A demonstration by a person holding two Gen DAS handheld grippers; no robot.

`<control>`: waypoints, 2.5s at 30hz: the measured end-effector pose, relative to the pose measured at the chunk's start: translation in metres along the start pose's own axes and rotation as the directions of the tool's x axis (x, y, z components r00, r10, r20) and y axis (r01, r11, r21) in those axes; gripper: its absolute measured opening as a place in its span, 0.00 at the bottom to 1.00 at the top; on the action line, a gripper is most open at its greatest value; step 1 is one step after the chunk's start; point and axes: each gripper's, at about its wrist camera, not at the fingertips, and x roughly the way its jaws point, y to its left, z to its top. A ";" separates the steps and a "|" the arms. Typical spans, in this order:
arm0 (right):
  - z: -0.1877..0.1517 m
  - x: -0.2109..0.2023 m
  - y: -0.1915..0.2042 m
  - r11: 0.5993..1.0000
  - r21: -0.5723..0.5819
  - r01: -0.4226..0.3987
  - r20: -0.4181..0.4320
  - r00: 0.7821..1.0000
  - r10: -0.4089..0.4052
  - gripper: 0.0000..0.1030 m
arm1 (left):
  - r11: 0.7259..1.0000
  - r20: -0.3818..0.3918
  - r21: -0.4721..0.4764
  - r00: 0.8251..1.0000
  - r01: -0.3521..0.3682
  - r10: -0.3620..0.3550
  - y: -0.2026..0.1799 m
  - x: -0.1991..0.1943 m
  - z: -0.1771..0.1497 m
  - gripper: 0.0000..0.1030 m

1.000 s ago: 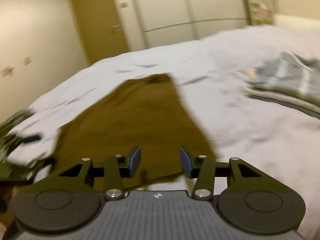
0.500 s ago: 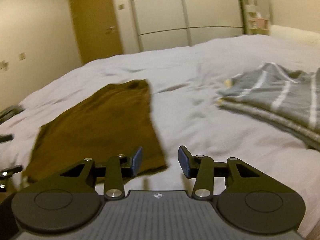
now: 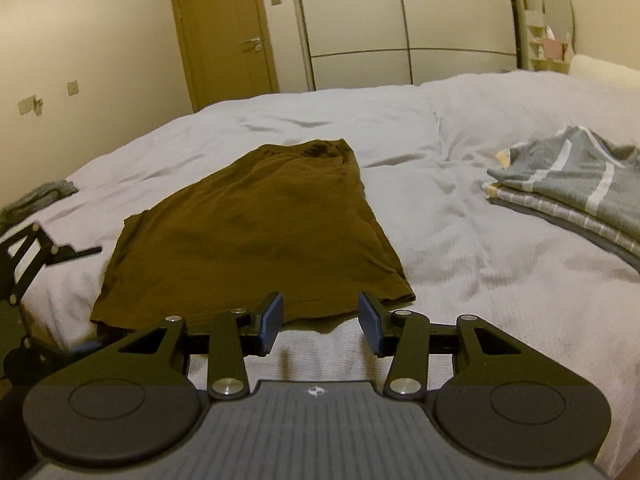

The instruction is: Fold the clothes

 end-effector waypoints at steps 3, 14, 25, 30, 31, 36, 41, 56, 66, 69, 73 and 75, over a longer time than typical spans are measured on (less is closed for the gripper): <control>-0.003 -0.001 0.010 0.994 -0.109 0.002 0.011 1.000 0.000 0.46 | 0.997 -0.011 -0.071 1.000 0.007 -0.008 0.010 0.005 0.004 0.42; -0.044 0.029 0.108 0.671 -0.739 0.059 0.127 0.990 0.054 0.55 | 0.916 -0.024 -0.398 0.998 0.037 -0.050 0.073 0.003 0.009 0.02; -0.043 0.065 0.044 0.432 -0.869 0.241 0.198 0.970 -0.143 0.22 | 0.881 0.004 -0.471 1.000 0.028 -0.030 0.113 -0.001 0.002 0.02; -0.034 0.066 0.024 0.377 -0.900 0.220 0.166 0.971 -0.172 0.00 | 0.882 0.002 -0.469 0.999 0.036 -0.040 0.110 0.003 -0.004 0.02; -0.032 0.063 0.024 0.373 -0.902 0.220 0.164 0.971 -0.175 0.01 | 0.886 0.002 -0.462 0.999 0.037 -0.040 0.109 0.002 -0.004 0.02; -0.020 0.024 0.037 0.383 -0.893 0.236 0.179 0.967 -0.179 0.01 | 0.892 0.030 -0.448 0.998 0.061 -0.053 0.113 -0.033 -0.007 0.02; -0.020 -0.042 0.059 0.399 -0.906 0.142 0.098 0.987 -0.129 0.01 | 0.900 0.077 -0.414 0.990 0.139 -0.117 0.113 -0.095 -0.009 0.02; 0.009 -0.114 0.089 0.458 -0.885 -0.082 -0.136 0.987 -0.087 0.01 | 0.800 0.185 -0.509 0.948 0.316 -0.257 0.130 -0.162 -0.007 0.02; 0.141 -0.012 0.035 0.646 -0.738 -0.196 -0.230 0.973 0.032 0.00 | 0.618 0.187 -0.711 0.937 0.336 -0.294 0.209 -0.019 -0.056 0.02; 0.170 0.038 0.017 0.707 -0.666 -0.239 -0.281 0.958 0.060 0.01 | 0.555 0.174 -0.760 0.929 0.338 -0.327 0.229 0.024 -0.076 0.02; 0.186 0.098 -0.012 0.796 -0.533 -0.285 -0.351 0.931 0.099 0.00 | 0.426 0.182 -0.832 0.901 0.354 -0.394 0.248 0.084 -0.108 0.02; 0.191 0.124 -0.027 0.833 -0.464 -0.301 -0.381 0.917 0.119 0.01 | 0.339 0.189 -0.872 0.882 0.353 -0.432 0.250 0.112 -0.127 0.02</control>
